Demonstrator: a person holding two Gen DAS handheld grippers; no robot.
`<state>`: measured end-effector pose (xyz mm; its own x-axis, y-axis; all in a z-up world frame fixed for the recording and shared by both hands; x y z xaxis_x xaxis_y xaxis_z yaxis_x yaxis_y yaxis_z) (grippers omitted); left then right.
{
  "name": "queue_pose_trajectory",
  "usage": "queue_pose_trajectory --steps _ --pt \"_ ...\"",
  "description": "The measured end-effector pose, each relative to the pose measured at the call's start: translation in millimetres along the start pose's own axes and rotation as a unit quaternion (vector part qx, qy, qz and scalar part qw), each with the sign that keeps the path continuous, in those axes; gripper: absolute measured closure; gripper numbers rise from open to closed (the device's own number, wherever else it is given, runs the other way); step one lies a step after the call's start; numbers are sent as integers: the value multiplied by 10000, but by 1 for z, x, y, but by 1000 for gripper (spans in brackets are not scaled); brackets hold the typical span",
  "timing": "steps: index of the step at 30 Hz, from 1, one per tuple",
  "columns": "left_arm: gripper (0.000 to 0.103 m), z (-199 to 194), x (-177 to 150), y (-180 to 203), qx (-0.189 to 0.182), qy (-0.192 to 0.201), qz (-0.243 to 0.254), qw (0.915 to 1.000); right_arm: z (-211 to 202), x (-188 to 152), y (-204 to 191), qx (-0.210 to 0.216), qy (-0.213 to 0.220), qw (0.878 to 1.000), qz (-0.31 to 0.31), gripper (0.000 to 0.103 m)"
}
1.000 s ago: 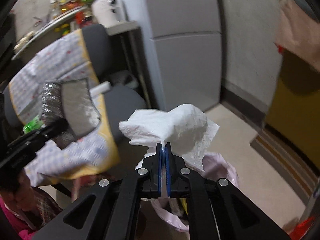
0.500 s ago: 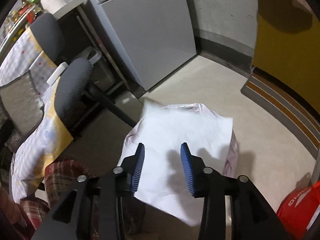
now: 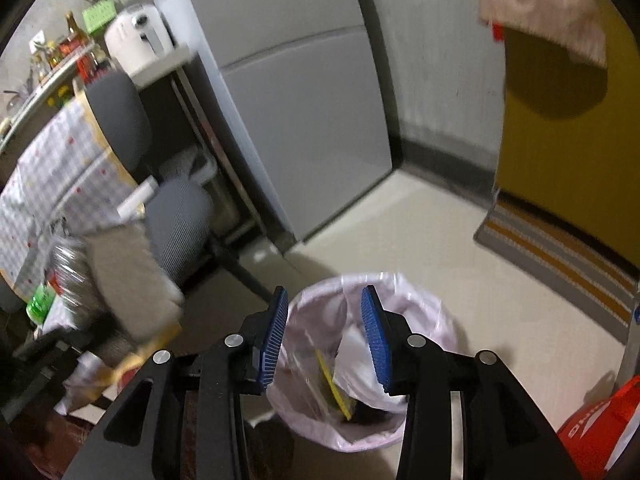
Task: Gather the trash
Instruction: 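Carry both items over the pink bin and open both grippers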
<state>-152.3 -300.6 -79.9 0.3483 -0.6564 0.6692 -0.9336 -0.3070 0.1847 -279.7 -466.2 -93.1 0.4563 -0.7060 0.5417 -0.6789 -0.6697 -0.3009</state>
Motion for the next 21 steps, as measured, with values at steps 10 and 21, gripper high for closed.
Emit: queue_pose_trajectory --steps 10,21 --pt "92 49 22 39 -624 -489 430 9959 -53 12 21 -174 954 9951 188 62" --pt "47 69 21 29 -405 -751 264 9960 -46 11 31 -208 839 9958 308 62"
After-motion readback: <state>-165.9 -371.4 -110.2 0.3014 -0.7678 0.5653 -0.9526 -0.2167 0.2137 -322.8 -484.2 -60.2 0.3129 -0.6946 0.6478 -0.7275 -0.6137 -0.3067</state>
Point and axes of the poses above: each gripper's, at about its wrist camera, not at the fingertips, and z roughly the way its jaws point, y to its right, x to its top, the point moved 1 cm from there along z, roughly the way its jaws point, and after that the axes turned 6 degrees about -y, right-handed, at the moved point
